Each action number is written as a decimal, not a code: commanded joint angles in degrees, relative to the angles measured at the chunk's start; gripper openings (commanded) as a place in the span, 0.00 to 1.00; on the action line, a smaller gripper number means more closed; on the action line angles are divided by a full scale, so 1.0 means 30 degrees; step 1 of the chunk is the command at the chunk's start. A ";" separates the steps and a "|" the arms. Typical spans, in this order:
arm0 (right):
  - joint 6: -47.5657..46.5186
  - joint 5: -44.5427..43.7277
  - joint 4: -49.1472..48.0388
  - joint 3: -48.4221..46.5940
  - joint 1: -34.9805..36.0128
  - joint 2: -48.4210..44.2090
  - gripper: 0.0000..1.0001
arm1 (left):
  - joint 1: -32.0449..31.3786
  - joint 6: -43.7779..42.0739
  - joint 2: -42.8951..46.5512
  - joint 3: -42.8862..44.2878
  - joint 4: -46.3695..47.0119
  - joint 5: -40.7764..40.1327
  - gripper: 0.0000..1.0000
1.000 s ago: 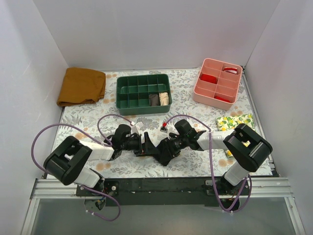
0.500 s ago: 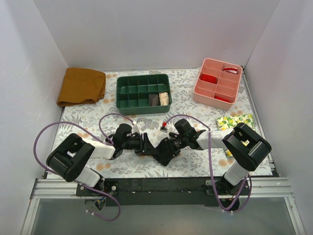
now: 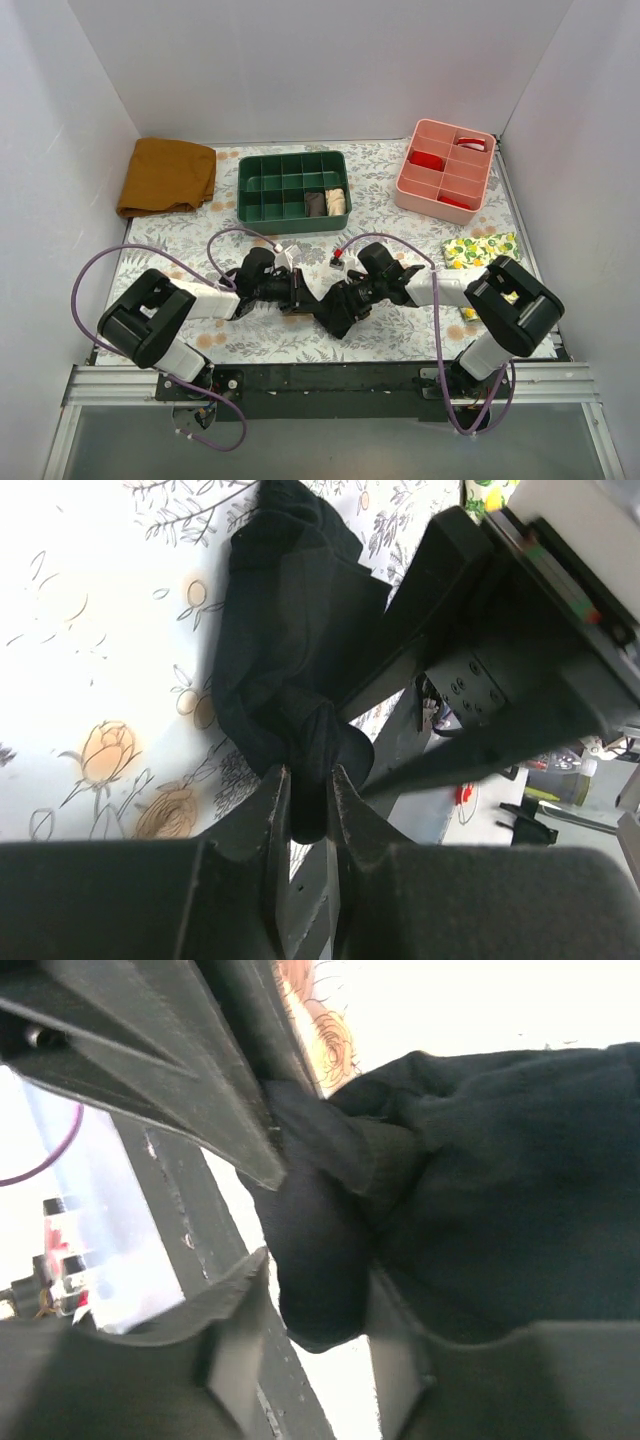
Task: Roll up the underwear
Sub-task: Roll the underwear to the center of the board.
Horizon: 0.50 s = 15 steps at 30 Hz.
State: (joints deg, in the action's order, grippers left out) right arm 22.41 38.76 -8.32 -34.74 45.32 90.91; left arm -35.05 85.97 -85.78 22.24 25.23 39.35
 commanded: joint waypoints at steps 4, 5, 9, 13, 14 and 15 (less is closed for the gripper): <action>-0.0792 -0.8011 0.3853 -0.1250 0.2494 -0.3694 0.61 | -0.0798 0.0345 0.0584 0.2487 -0.5503 -0.4437 0.00; -0.0734 -0.8956 0.4059 -0.1368 0.2820 -0.4109 0.62 | -0.0856 0.0462 0.0672 0.2808 -0.6555 -0.4649 0.00; -0.0500 -1.4637 0.5640 -0.1778 0.4664 -0.5926 0.65 | -0.0886 0.0726 0.0965 0.3658 -0.9253 -0.5821 0.00; -0.0440 -2.0435 0.7045 -0.2275 0.7093 -0.7012 0.67 | -0.0886 0.1253 0.0850 0.4480 -1.1366 -0.6612 0.00; -0.0469 -2.1059 0.7195 -0.2393 0.7477 -0.7072 0.67 | -0.0886 0.1399 0.0732 0.4684 -1.2124 -0.6701 0.00; -0.0527 -2.1704 0.7341 -0.2510 0.7887 -0.7014 0.67 | -0.0886 0.1546 0.0586 0.4918 -1.2625 -0.6963 0.00</action>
State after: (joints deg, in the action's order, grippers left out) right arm 20.93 -8.60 9.45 -39.24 64.69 71.11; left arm -37.80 89.45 -84.29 34.61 -0.89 26.22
